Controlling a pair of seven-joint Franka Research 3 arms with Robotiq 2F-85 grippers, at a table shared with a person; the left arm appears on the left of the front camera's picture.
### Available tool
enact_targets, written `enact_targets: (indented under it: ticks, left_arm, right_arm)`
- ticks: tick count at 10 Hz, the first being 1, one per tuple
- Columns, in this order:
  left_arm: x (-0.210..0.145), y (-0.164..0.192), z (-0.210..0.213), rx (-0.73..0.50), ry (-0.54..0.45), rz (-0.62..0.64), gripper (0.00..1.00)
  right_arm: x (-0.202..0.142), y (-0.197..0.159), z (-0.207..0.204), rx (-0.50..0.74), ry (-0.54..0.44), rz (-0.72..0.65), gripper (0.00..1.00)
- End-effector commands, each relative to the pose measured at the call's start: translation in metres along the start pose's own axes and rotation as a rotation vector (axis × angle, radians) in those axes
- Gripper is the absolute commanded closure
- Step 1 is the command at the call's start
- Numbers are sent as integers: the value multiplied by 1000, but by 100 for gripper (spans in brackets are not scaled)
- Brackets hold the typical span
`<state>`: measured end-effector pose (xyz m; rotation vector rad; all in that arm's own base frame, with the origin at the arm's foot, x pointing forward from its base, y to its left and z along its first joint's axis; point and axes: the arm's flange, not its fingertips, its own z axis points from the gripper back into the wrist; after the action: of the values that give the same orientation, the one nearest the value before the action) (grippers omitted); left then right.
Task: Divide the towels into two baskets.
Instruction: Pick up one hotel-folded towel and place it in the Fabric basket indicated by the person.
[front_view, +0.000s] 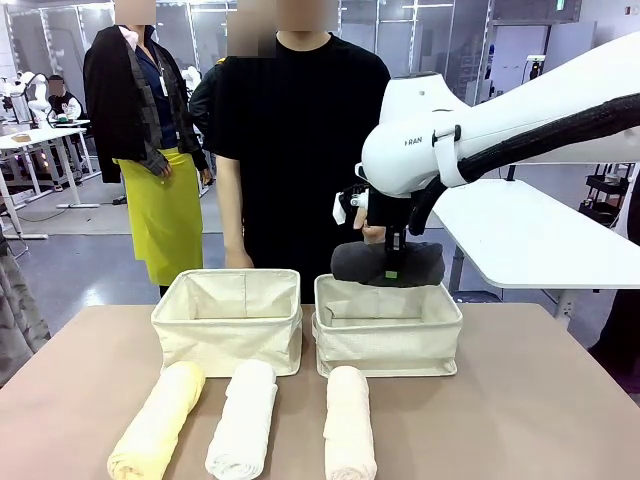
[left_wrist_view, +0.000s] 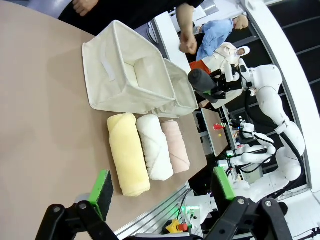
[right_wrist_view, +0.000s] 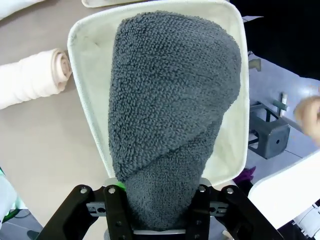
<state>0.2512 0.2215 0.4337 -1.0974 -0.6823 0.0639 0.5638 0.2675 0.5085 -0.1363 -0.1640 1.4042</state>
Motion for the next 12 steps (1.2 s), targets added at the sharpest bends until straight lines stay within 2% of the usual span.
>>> enact_targets:
  ticks: [1,3,5,6,9,11,12]
  left_arm:
    - [1,-1,3,-22,-13,-16,0]
    - [1,-1,3,-22,-13,-16,0]
    - [1,-1,3,-22,-13,-16,0]
    - [1,-1,3,-22,-13,-16,0]
    - [1,-1,3,-22,-13,-16,0]
    - [1,-1,3,-22,-13,-16,0]
    - [1,-1,3,-22,-13,-16,0]
  right_arm:
    - [-8,10,10,-20,-5,-19,64]
    - [-2,0,2,-2,0,-4,63]
    - [3,-21,-30,-6,-2,204,63]
    - [5,-27,-42,7,-16,245,63]
    - [6,-49,-75,23,9,260,63]
    - [10,-65,-97,12,31,326,63]
    - [10,-71,-103,35,9,336,61]
